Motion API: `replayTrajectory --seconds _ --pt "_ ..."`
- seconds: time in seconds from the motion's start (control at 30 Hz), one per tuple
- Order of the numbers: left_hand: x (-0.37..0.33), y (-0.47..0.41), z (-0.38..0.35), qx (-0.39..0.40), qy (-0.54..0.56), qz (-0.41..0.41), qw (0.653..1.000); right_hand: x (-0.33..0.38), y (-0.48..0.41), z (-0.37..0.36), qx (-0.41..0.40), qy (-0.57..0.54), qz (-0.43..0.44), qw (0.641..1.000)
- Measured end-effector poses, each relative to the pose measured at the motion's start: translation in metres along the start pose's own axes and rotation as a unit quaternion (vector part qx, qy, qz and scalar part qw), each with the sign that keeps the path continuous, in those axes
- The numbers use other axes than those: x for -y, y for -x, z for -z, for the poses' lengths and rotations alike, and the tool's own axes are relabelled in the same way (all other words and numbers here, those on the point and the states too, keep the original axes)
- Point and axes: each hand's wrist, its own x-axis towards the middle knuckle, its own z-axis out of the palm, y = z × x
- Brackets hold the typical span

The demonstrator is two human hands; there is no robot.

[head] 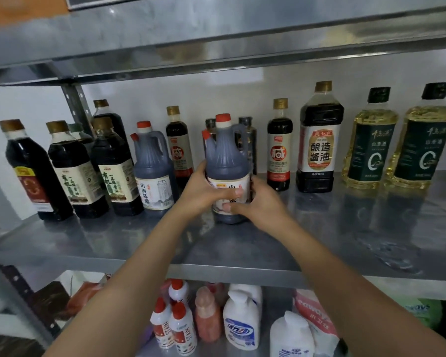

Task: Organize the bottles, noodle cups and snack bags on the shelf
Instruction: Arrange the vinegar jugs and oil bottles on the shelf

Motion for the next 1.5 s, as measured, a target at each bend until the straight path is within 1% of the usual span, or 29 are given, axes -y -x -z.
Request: replayTrajectory --seconds 0.13,0.33,0.4,0.6,0.73,0.77,0.8,0.83,0.87,0.9,0.93,0.97,1.0,1.07,1.1,1.13,1.2,1.23,1.3,1.37,1.43,1.5 --pt "0.012 -0.006 0.013 0.032 0.004 0.009 0.999 0.0 -0.004 -0.011 -0.006 0.009 -0.012 1.0" --pt "0.022 -0.01 0.019 0.086 0.027 0.012 0.996 -0.004 0.001 -0.019 -0.035 0.023 0.0 0.999" --pt "0.026 -0.008 0.017 0.084 0.028 0.01 0.996 -0.006 0.003 -0.021 -0.04 0.017 -0.002 0.999" --pt "0.029 0.001 0.013 0.037 0.02 0.006 0.999 -0.008 0.004 -0.021 -0.033 0.004 -0.005 0.999" --pt "0.021 0.01 0.014 0.045 0.012 -0.003 0.999 -0.009 0.003 -0.021 -0.021 -0.009 -0.007 1.0" --pt "0.021 0.013 0.016 0.05 -0.005 -0.002 0.999 -0.009 0.003 -0.019 -0.011 -0.015 -0.008 1.0" --pt "0.02 0.017 0.019 0.041 -0.043 -0.005 0.998 -0.01 0.003 -0.015 0.007 -0.022 -0.01 1.0" --pt "0.021 0.023 0.021 0.006 -0.092 -0.014 0.996 -0.01 0.004 -0.008 0.026 -0.026 -0.015 0.999" --pt "0.023 0.033 0.024 -0.057 -0.131 -0.031 0.989 -0.011 0.004 0.0 0.034 -0.033 -0.025 0.999" --pt "0.022 0.045 0.025 -0.125 -0.135 -0.059 0.981 -0.011 0.003 0.01 0.026 -0.041 -0.036 0.998" --pt "0.018 0.06 0.021 -0.168 -0.112 -0.091 0.975 -0.009 0.003 0.023 0.001 -0.051 -0.047 0.998" --pt "0.011 0.073 0.012 -0.167 -0.074 -0.121 0.976 -0.007 0.001 0.036 -0.035 -0.06 -0.055 0.996" --pt "0.002 0.082 -0.002 -0.131 -0.038 -0.145 0.98 -0.004 -0.003 0.05 -0.072 -0.067 -0.056 0.994" --pt "-0.013 0.083 -0.039 -0.025 0.017 -0.168 0.985 0.003 -0.017 0.074 -0.13 -0.071 -0.051 0.988" --pt "-0.02 0.075 -0.058 0.008 0.044 -0.164 0.985 0.005 -0.026 0.083 -0.152 -0.065 -0.046 0.985" --pt "-0.026 0.062 -0.077 0.014 0.069 -0.15 0.986 0.008 -0.035 0.092 -0.173 -0.062 -0.041 0.982" --pt "-0.026 0.026 -0.109 -0.025 0.098 -0.097 0.99 0.015 -0.05 0.102 -0.199 -0.048 -0.037 0.978" --pt "-0.021 0.005 -0.121 -0.047 0.102 -0.068 0.991 0.019 -0.056 0.104 -0.203 -0.033 -0.039 0.978" --pt "-0.011 -0.028 -0.137 -0.064 0.088 -0.019 0.994 0.024 -0.068 0.104 -0.199 -0.001 -0.041 0.979" --pt "-0.003 -0.043 -0.145 -0.078 0.08 -0.013 0.994 0.026 -0.077 0.098 -0.187 0.025 -0.042 0.981" --pt "0.004 -0.045 -0.147 -0.089 0.1 -0.027 0.991 0.023 -0.09 0.09 -0.174 0.049 -0.049 0.982" --pt "0.008 -0.043 -0.145 -0.094 0.115 -0.03 0.988 0.019 -0.106 0.082 -0.181 0.06 -0.07 0.979"
